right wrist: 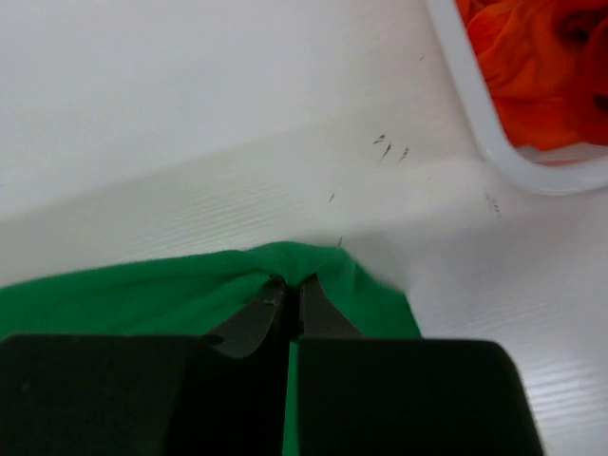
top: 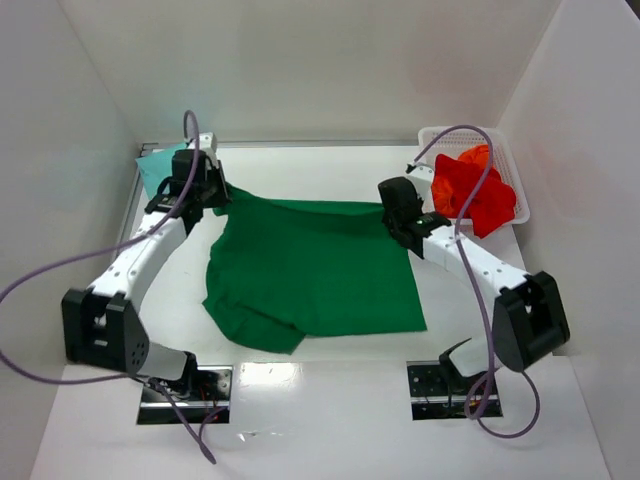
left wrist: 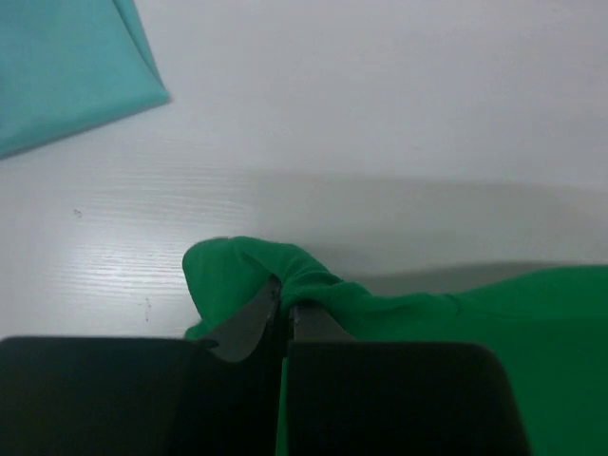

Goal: Fold and stack the t-shirts
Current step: Flatten out the tshirt

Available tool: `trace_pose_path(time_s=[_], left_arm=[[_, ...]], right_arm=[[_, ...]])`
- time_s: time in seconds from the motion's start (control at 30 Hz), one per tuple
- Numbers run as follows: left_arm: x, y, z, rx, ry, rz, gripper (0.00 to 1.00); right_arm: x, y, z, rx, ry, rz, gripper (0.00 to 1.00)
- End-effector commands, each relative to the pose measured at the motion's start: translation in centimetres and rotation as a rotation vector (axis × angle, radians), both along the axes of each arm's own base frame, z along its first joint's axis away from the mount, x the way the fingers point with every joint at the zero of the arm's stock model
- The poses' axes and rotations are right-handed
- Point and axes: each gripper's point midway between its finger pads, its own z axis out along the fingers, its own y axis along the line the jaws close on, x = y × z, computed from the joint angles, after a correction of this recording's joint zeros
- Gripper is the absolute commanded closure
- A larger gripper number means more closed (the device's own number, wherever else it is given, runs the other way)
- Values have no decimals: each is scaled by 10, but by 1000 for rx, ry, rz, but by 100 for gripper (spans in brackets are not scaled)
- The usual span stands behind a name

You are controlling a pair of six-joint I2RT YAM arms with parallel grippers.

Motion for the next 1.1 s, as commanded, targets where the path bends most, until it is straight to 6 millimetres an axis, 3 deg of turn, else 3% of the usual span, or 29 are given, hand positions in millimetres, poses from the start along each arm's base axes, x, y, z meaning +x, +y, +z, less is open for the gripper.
trace_pose_path(time_s=[0.0, 0.03, 0.13, 0.17, 0.33, 0.4, 0.5, 0.57, 0.63, 0.73, 0.87, 1.0, 1.07], left_arm=[[46, -1, -29, -20, 7, 47, 100], [57, -1, -41, -17, 27, 61, 100], [78, -3, -56, -11, 42, 67, 100], [90, -6, -65, -14, 52, 59, 100], [118, -20, -95, -23, 94, -3, 95], [127, -23, -112, -27, 116, -13, 72], [134, -29, -119, -42, 113, -34, 45], [138, -29, -116, -43, 104, -35, 32], [137, -29, -117, -37, 105, -42, 26], [130, -34, -128, -47, 133, -77, 25], [116, -37, -126, -54, 141, -104, 25], [99, -36, -137, -68, 185, -96, 36], [96, -36, -135, -87, 196, -73, 36]], right_arm=[[43, 4, -5, 82, -78, -64, 100], [52, -2, -15, 72, -60, -86, 100], [62, -18, -33, 53, -22, -129, 100], [69, -32, -39, 40, -12, -157, 100], [84, -50, -43, -1, -12, -171, 100], [89, -54, -48, -20, 0, -175, 100], [97, -53, -47, -27, -9, -174, 100], [102, -52, -46, -34, -10, -168, 100], [106, -51, -47, -36, -10, -167, 100], [108, -51, -51, -45, 1, -163, 100], [108, -49, -52, -39, 2, -156, 100], [108, -46, -53, -27, 7, -139, 100], [108, -46, -53, -26, 7, -138, 100]])
